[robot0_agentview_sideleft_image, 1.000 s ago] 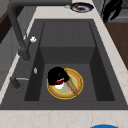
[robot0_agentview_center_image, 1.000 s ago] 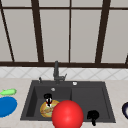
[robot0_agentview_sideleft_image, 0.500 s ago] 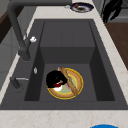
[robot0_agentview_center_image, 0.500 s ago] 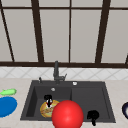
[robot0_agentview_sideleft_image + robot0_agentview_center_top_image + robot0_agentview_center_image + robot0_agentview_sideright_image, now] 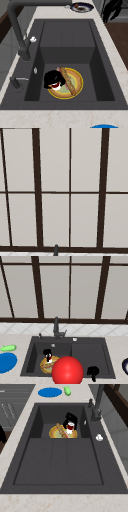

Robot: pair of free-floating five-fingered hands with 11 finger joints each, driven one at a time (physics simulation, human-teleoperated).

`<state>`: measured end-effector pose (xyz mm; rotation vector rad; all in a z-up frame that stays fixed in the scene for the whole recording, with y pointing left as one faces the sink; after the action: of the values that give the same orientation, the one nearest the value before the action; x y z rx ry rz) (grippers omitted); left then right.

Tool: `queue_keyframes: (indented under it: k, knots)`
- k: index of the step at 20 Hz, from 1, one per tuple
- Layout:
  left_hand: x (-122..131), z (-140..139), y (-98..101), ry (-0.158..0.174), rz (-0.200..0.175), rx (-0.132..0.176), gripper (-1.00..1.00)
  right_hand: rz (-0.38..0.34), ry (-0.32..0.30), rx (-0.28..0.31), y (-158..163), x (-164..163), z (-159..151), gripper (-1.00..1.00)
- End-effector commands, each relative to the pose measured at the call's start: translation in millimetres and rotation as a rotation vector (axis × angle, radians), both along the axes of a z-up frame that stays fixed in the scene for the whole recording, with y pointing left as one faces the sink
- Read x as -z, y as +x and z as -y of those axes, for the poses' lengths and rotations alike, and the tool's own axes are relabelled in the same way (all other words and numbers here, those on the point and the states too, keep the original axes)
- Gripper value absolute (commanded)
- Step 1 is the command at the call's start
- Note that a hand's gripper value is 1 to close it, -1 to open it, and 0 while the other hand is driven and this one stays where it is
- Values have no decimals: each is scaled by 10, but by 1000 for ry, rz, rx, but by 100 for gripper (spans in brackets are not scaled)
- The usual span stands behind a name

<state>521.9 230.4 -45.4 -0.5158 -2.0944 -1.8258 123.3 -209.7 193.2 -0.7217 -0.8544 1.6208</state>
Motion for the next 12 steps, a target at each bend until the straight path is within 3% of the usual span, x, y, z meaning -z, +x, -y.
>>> queue_keyframes:
  k: [1, 2, 5, 12]
  knots:
    - [45, 25, -29, 0, 11, -13, -100, 0, 0, 0, 0, 0, 0, 0]
    - [22, 7, -12, 1, 31, -4, -100, 0, 0, 0, 0, 0, 0, 0]
    - [-13, 8, 3, 11, 19, 21, -100, 0, 0, 0, 0, 0, 0, 0]
    - [-171, 8, -5, 12, -3, 28, -100, 0, 0, 0, 0, 0, 0, 0]
